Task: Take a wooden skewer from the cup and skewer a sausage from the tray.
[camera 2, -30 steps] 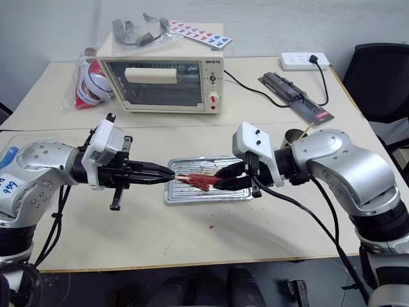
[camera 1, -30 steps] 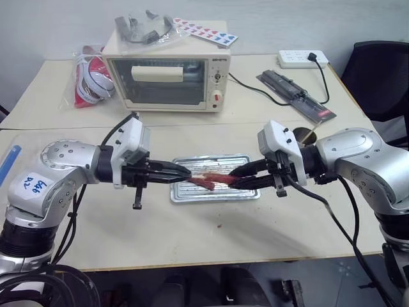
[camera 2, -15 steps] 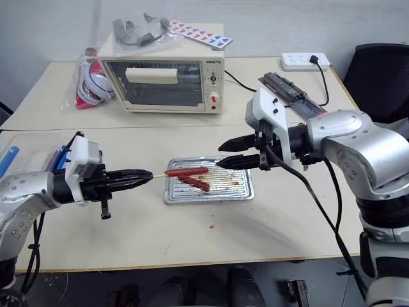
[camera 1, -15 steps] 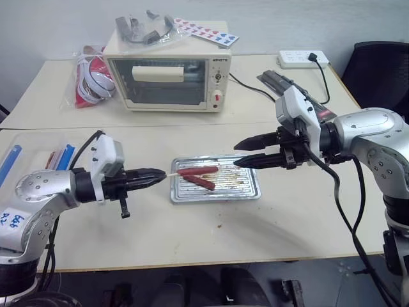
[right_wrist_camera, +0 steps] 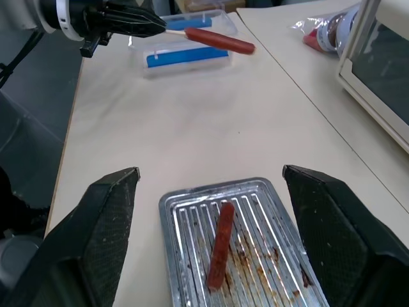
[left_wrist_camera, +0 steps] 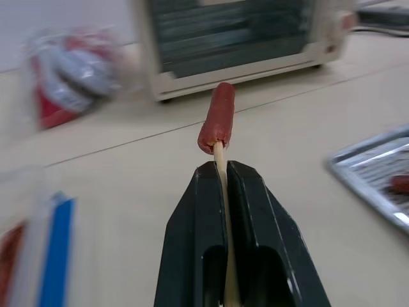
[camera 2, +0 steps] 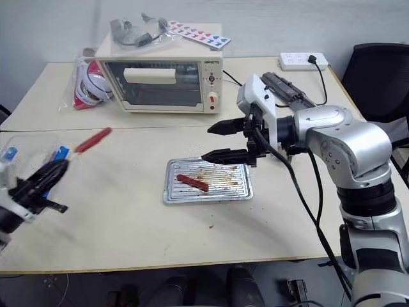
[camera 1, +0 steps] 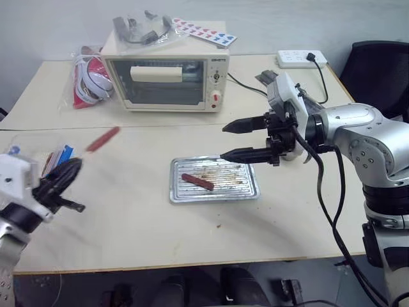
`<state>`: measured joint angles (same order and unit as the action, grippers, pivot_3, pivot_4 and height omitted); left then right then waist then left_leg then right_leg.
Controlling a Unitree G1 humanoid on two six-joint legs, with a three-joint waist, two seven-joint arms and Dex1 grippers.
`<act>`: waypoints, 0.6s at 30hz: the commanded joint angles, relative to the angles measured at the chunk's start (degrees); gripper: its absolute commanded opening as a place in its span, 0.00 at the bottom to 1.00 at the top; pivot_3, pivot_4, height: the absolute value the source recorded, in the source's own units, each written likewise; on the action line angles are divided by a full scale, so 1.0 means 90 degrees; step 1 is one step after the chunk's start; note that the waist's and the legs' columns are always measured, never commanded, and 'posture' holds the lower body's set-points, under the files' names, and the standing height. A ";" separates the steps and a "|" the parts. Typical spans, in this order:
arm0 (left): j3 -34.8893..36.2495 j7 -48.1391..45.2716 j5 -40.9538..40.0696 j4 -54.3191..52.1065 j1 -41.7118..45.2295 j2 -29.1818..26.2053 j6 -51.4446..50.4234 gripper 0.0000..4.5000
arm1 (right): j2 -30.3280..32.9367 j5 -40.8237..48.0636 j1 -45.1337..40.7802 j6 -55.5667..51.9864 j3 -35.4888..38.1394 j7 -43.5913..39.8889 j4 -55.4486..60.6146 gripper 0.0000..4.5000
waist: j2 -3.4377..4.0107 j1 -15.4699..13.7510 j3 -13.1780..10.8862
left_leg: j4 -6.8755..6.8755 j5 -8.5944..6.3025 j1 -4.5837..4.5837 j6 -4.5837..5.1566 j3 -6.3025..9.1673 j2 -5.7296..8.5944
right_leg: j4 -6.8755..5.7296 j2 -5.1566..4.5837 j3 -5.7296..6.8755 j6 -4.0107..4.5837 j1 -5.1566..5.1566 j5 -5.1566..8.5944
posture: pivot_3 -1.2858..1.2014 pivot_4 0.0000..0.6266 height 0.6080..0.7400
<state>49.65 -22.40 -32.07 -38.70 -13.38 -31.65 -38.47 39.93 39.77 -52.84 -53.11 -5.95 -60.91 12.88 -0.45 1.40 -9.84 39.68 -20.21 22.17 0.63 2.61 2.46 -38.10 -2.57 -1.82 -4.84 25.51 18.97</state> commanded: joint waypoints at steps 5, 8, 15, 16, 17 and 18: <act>0.1461 0.0198 0.0641 0.1551 -0.0371 -0.0236 0.1083 0.00 | -0.0184 0.0039 -0.0150 0.0108 0.0053 0.0020 0.0129 0.99 | -0.0001 -0.0048 0.0001 | 0.0001 0.0000 -0.0002 0.0000 0.0001 0.0000 | 0.0002 -0.0001 0.0002 0.0000 -0.0002 0.0000 | 0.52 0.24 1.00; 0.1260 0.0049 0.0901 0.2374 -0.0262 -0.0568 0.1496 0.00 | -0.0211 0.0055 -0.0135 0.0084 0.0059 0.0053 0.0196 0.99 | -0.0001 -0.0089 0.0001 | 0.0001 -0.0001 -0.0002 0.0001 0.0000 0.0002 | 0.0005 -0.0002 0.0002 0.0000 -0.0002 0.0000 | 0.52 0.24 1.00; 0.0349 -0.0416 0.1129 0.3867 0.0479 -0.1425 0.1900 0.00 | -0.0213 0.0151 -0.0060 -0.0033 0.0192 0.0184 0.0346 0.99 | -0.0016 -0.0157 0.0010 | 0.0001 -0.0002 -0.0001 0.0002 0.0003 0.0004 | 0.0007 -0.0007 0.0007 0.0002 -0.0005 -0.0002 | 0.52 0.24 1.00; 0.0184 -0.0539 0.1174 0.4033 0.0549 -0.1502 0.2003 0.00 | -0.0201 0.0163 -0.0037 -0.0057 0.0212 0.0220 0.0381 0.99 | -0.0016 -0.0144 0.0010 | -0.0001 -0.0002 -0.0001 0.0003 0.0003 0.0005 | 0.0008 -0.0008 0.0006 0.0003 -0.0005 -0.0002 | 0.52 0.24 1.00; 0.0041 -0.0633 0.1210 0.4195 0.0622 -0.1568 0.2069 0.00 | -0.0192 0.0173 -0.0018 -0.0082 0.0231 0.0257 0.0411 0.99 | -0.0016 -0.0139 0.0010 | -0.0004 -0.0003 -0.0001 0.0003 0.0002 0.0004 | 0.0010 -0.0008 0.0006 0.0003 -0.0004 -0.0002 | 0.52 0.24 1.00; -0.0084 -0.0704 0.1249 0.4359 0.0693 -0.1623 0.2144 0.00 | -0.0184 0.0182 -0.0002 -0.0109 0.0248 0.0295 0.0439 0.99 | -0.0016 -0.0133 0.0010 | -0.0008 -0.0003 -0.0001 0.0003 0.0002 0.0005 | 0.0010 -0.0008 0.0006 0.0003 -0.0003 -0.0002 | 0.52 0.24 1.00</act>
<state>49.83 -27.25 -21.84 -1.39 -7.70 -44.96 -21.33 37.74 40.30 -52.91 -53.90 -6.11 -58.95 14.50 -0.60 0.20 -9.75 39.57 -20.24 22.16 0.66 2.63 2.50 -38.02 -2.64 -1.76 -4.81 25.49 18.95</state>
